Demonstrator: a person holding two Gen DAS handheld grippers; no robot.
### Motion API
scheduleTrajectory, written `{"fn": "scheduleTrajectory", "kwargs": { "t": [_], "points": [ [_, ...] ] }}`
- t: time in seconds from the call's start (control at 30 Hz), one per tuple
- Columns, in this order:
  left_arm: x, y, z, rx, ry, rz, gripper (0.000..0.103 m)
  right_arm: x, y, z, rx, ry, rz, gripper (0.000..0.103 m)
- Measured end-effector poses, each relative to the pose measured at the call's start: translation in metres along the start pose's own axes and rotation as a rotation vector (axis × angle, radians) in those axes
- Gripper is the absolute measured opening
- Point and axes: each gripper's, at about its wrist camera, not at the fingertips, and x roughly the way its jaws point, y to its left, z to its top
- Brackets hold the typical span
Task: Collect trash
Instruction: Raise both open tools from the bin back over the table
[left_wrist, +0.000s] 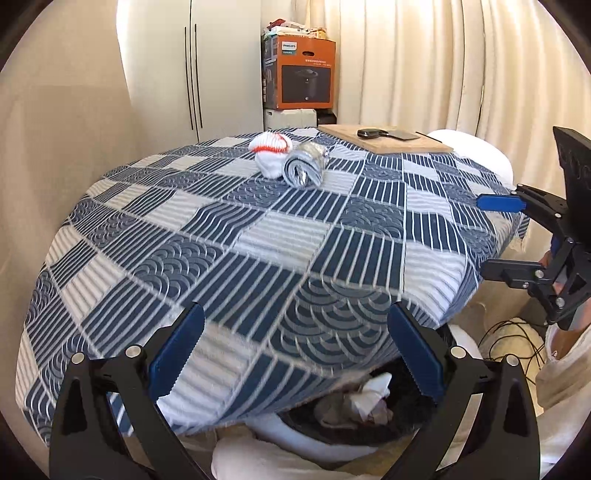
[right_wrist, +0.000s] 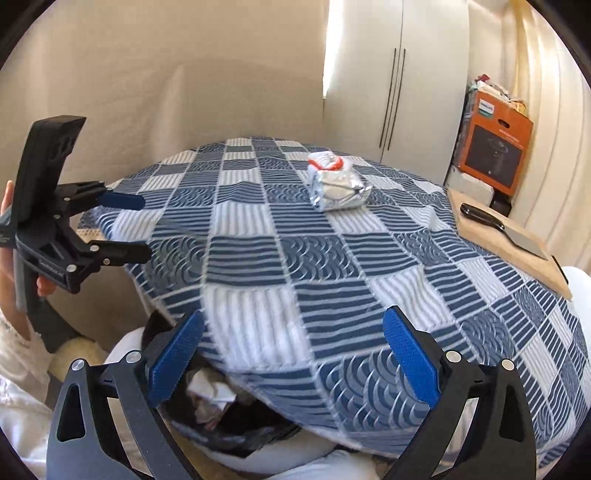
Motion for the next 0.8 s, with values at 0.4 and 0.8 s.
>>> {"fn": "scheduleTrajectory", "kwargs": {
  "t": [0.4,0.8],
  "points": [
    [0.026,0.022,0.034,-0.001,0.002,-0.05,0.097,0.047,-0.029,0.053,-0.002,0.039,0.019,0.093],
    [0.071,0.054,0.048,-0.002,0.065,-0.034,0.097,0.117,-0.042,0.11,-0.028,0.138,0.042,0.093]
  ]
}}
